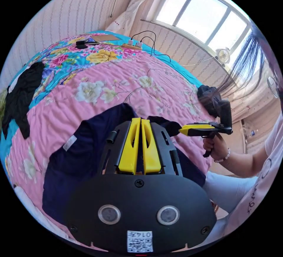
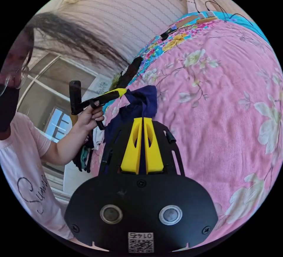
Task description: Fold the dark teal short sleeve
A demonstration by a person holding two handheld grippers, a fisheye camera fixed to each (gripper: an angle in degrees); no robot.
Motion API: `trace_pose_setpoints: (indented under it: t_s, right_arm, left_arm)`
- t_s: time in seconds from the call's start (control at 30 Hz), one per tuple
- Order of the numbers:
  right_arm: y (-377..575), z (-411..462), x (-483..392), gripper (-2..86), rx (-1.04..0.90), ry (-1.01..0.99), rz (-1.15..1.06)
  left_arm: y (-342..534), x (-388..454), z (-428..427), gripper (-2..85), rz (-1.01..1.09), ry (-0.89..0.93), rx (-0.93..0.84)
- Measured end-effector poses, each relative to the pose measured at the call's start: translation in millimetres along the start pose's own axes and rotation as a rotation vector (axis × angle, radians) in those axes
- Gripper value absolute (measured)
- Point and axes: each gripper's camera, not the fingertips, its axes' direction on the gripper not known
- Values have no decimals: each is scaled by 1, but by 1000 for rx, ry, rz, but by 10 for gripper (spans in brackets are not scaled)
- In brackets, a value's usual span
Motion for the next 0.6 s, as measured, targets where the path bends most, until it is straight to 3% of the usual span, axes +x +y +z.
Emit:
trace_pose_setpoints:
  t_s: [0.13, 0.33, 0.53, 0.6]
  right_arm:
    - [20, 41, -34, 6, -187, 103, -135]
    - [51, 79, -57, 7, -342, 109, -139]
    - [52, 84, -72, 7, -286, 183, -151]
    - [47, 87, -71, 7, -249, 207, -139]
  left_arm:
    - [58, -23, 8, -10, -211, -18, 5]
    - [110, -40, -2, -5, -388, -34, 56]
    - [103, -18, 13, 56, -257, -24, 14]
    - [105, -17, 32, 36, -255, -45, -59]
